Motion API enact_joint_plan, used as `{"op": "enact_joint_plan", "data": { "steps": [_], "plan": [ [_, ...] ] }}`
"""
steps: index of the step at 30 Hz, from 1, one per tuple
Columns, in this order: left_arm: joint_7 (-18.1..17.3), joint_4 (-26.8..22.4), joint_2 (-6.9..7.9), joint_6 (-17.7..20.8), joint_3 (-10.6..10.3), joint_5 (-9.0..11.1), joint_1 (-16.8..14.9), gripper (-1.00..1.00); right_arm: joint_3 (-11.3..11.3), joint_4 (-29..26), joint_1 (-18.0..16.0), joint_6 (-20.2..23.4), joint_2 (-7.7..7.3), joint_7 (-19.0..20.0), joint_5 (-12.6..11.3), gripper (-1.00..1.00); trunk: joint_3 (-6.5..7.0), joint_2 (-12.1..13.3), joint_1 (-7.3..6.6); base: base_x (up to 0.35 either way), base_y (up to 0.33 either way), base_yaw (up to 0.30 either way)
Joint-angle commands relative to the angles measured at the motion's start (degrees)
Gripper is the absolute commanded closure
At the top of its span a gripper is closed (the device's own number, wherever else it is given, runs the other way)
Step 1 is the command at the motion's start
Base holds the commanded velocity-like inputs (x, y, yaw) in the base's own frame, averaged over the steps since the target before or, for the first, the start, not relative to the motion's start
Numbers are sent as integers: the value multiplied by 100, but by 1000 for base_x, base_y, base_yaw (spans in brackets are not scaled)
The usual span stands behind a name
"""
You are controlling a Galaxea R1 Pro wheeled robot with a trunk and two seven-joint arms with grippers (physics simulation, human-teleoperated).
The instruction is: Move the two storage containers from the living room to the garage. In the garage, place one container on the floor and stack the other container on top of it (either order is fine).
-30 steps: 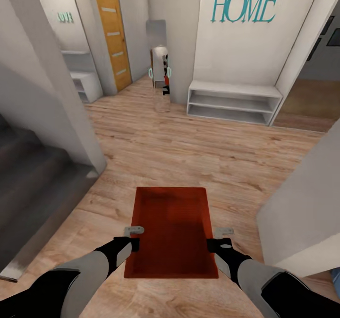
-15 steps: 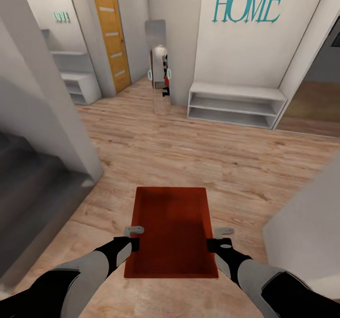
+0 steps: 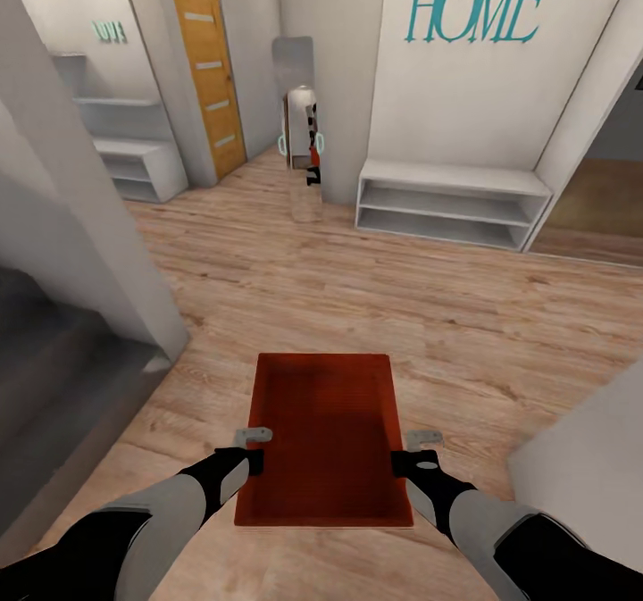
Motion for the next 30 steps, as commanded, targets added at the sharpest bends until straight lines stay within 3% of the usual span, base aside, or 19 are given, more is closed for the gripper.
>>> {"op": "enact_joint_plan", "data": {
  "steps": [1, 30],
  "plan": [
    [40, -10, 0, 35, -78, -10, -2, 100, 40, 7, -4, -25, 1, -27, -65, 100, -5, -3, 4, 322, 0, 0],
    [40, -14, 0, 35, -74, -10, -3, 100, 40, 7, -4, -25, -7, -27, -64, 100, -5, -3, 4, 322, 0, 0]
  ]
}}
